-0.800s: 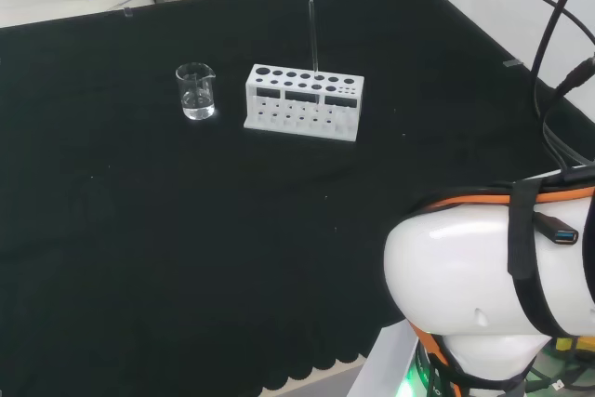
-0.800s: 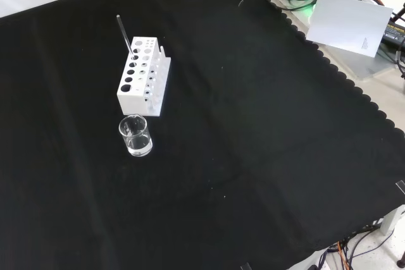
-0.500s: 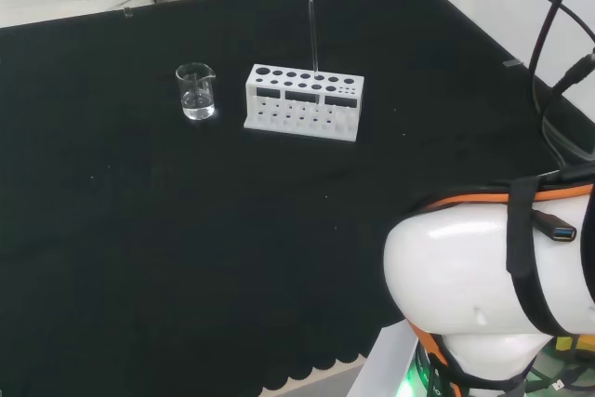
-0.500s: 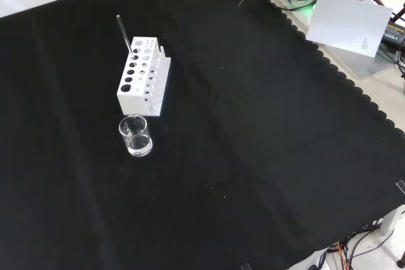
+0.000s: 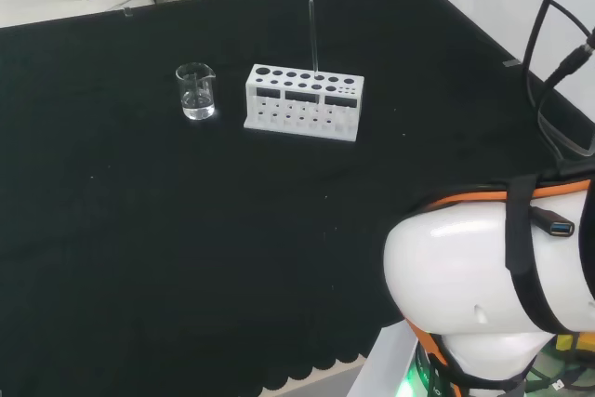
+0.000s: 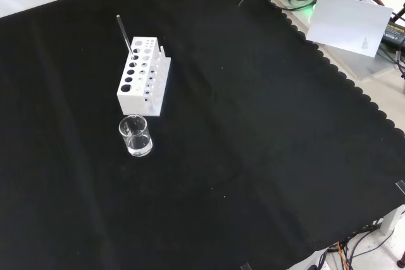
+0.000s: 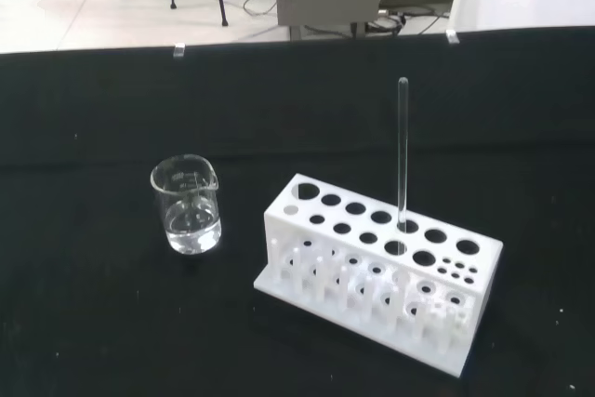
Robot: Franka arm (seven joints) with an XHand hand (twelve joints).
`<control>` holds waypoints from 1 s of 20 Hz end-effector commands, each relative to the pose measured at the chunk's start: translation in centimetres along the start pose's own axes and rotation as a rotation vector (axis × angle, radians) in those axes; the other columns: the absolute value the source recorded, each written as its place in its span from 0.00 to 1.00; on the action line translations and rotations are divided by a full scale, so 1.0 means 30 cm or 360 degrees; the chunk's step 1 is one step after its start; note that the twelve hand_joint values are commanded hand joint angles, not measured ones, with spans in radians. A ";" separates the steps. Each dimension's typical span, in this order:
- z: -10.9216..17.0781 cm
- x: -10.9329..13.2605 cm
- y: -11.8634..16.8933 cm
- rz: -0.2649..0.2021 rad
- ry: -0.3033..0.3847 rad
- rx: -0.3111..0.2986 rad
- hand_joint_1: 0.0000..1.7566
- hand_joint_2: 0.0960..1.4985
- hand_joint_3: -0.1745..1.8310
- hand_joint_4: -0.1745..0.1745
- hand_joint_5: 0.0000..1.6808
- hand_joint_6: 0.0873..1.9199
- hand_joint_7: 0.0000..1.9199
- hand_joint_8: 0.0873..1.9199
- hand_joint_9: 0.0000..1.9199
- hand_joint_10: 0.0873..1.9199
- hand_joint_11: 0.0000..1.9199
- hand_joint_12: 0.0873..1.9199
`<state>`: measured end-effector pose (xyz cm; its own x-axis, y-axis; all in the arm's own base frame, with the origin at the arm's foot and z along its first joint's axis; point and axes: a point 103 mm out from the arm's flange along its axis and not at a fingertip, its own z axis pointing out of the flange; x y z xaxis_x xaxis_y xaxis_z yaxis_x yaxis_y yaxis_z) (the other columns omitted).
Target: Take the glass rod from the white test tube rack.
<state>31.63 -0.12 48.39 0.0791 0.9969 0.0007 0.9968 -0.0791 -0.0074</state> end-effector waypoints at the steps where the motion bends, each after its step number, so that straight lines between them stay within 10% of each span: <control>1: -0.003 -0.001 0.032 0.0016 0.0011 -0.0010 0.24 0.63 0.21 0.24 0.04 0.00 0.00 0.17 0.00 0.33 0.00 0.42; 20: 0.066 -0.086 0.405 -0.0015 0.0067 -0.0025 0.25 0.63 0.21 0.23 0.07 0.00 0.00 0.32 0.01 0.40 0.00 0.54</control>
<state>39.88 -2.47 46.85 0.0758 0.9967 0.0282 0.9971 -0.0756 -0.0087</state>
